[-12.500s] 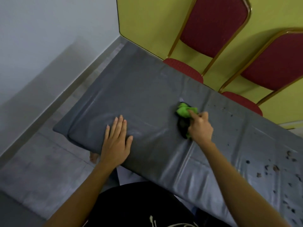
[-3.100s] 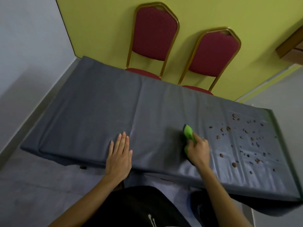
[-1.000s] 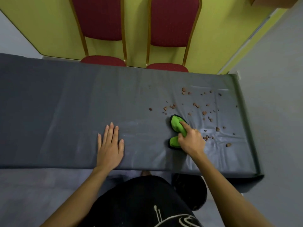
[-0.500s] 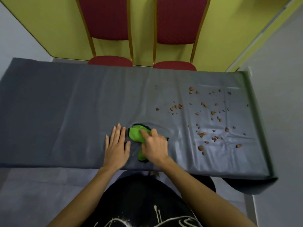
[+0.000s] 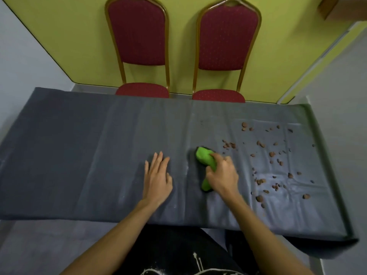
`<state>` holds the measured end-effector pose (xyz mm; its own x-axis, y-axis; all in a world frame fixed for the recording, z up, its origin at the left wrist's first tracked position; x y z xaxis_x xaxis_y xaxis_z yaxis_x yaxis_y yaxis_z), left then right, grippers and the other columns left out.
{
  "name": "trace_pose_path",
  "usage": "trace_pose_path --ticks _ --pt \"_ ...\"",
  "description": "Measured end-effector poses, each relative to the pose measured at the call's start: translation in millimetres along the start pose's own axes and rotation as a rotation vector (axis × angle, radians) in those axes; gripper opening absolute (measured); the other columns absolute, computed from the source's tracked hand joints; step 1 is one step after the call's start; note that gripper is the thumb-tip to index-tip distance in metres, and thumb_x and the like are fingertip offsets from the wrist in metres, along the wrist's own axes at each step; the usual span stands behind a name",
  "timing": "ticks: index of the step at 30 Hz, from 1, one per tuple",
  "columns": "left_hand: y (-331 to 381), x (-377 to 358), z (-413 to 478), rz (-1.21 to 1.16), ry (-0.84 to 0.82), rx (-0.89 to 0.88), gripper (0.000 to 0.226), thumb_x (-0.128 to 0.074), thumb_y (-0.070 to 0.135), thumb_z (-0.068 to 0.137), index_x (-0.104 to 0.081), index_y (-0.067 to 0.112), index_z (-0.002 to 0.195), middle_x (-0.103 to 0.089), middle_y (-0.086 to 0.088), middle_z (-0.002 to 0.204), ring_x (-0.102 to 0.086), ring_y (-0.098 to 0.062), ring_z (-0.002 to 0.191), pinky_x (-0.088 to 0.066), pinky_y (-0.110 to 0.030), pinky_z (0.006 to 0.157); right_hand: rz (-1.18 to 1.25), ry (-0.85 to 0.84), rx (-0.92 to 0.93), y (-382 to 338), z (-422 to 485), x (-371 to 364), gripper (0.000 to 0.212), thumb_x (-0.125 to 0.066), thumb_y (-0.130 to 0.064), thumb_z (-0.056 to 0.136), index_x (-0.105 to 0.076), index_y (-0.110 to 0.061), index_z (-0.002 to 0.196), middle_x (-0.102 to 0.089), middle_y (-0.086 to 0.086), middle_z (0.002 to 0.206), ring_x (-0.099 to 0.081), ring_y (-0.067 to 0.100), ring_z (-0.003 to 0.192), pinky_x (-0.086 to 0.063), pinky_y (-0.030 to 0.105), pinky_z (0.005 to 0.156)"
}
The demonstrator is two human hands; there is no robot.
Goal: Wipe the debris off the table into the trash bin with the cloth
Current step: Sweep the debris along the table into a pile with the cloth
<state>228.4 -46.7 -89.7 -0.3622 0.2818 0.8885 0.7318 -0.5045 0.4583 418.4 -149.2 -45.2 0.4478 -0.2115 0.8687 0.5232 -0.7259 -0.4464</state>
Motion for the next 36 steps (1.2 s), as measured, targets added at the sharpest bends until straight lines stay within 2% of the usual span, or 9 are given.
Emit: trace_pose_path --ticks 3,7,11,14,18,23,27,32,36 --pt "4 -3 28 0.043 -0.044 0.048 0.067 -0.05 0.008 0.083 -0.037 0.008 0.148 -0.025 -0.014 0.161 -0.015 -0.028 0.152 -0.008 -0.054 0.122 -0.095 -0.057 0.234 -47 -26 -42 0.045 -0.057 -0.025 0.084 -0.054 -0.027 0.129 -0.052 0.012 0.105 -0.06 0.038 0.08 -0.053 0.043 0.067" --pt "-7 -12 32 0.073 -0.167 0.096 0.066 -0.036 0.017 0.096 -0.009 0.013 0.157 0.004 -0.005 0.166 0.01 -0.02 0.153 0.004 -0.05 0.123 -0.305 -0.021 0.401 -58 -16 -64 0.044 -0.06 -0.021 0.076 -0.057 -0.024 0.12 -0.051 0.008 0.091 -0.054 0.03 0.07 -0.042 0.036 0.061" --pt "-21 -12 27 0.131 -0.149 0.015 0.066 -0.013 0.041 0.096 -0.015 0.013 0.156 -0.003 -0.003 0.165 0.003 -0.017 0.152 -0.001 -0.047 0.124 -0.293 0.077 0.23 -35 14 -46 0.048 -0.05 -0.017 0.078 -0.059 -0.025 0.125 -0.051 0.01 0.09 -0.05 0.032 0.06 -0.048 0.038 0.064" --pt "-24 -11 27 0.164 -0.157 -0.019 0.067 -0.009 0.044 0.097 -0.013 0.014 0.156 -0.002 -0.002 0.166 0.003 -0.017 0.153 0.0 -0.046 0.123 -0.274 0.069 0.029 -14 32 -25 0.048 -0.048 -0.018 0.089 -0.046 -0.024 0.137 -0.05 0.015 0.11 -0.054 0.037 0.076 -0.045 0.043 0.08" --pt "-22 -12 27 0.168 -0.185 -0.008 0.064 -0.014 0.041 0.099 -0.01 0.013 0.156 0.002 -0.003 0.165 0.007 -0.018 0.152 0.0 -0.048 0.123 -0.256 0.099 -0.14 16 44 1 0.044 -0.046 -0.022 0.093 -0.043 -0.025 0.137 -0.048 0.018 0.116 -0.056 0.041 0.086 -0.045 0.044 0.079" --pt "-13 -3 36 0.078 -0.267 0.062 0.065 -0.033 0.029 0.102 -0.001 0.014 0.157 0.018 -0.001 0.164 0.02 -0.017 0.15 0.013 -0.047 0.121 0.003 0.142 -0.323 33 45 22 0.028 -0.047 -0.025 0.092 -0.047 -0.012 0.117 -0.055 0.02 0.111 -0.056 0.039 0.091 -0.045 0.042 0.075" --pt "-10 -7 33 0.09 -0.239 0.065 0.067 -0.022 0.034 0.095 -0.009 0.01 0.156 0.009 -0.005 0.165 0.011 -0.021 0.152 0.009 -0.05 0.12 0.081 0.156 -0.181 -17 25 12 0.027 -0.051 -0.029 0.09 -0.05 -0.013 0.112 -0.058 0.015 0.105 -0.057 0.035 0.091 -0.045 0.04 0.075" --pt "-19 -13 32 0.132 -0.224 0.012 0.074 -0.011 0.041 0.09 -0.016 0.008 0.156 -0.001 -0.007 0.165 0.003 -0.024 0.153 0.001 -0.054 0.121 -0.182 0.026 0.155 -88 6 -62 0.047 -0.056 -0.025 0.078 -0.053 -0.013 0.123 -0.054 0.015 0.105 -0.053 0.036 0.089 -0.042 0.042 0.075" --pt "-21 -15 32 0.141 -0.24 0.022 0.07 -0.013 0.04 0.094 -0.014 0.009 0.156 0.002 -0.006 0.164 0.004 -0.023 0.153 0.002 -0.053 0.121 -0.175 -0.057 0.192 -112 30 -66 0.05 -0.063 -0.014 0.076 -0.049 -0.006 0.124 -0.049 0.021 0.116 -0.051 0.041 0.101 -0.045 0.046 0.079"
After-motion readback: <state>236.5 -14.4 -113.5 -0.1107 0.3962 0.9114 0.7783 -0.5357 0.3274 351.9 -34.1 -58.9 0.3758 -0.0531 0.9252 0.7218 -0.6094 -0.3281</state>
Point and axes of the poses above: each hand's wrist, its own z-axis towards the middle knuckle, its own x-axis out of the back of the hand, y = z × x, the point moved 1 cm from there along z, towards the middle knuckle
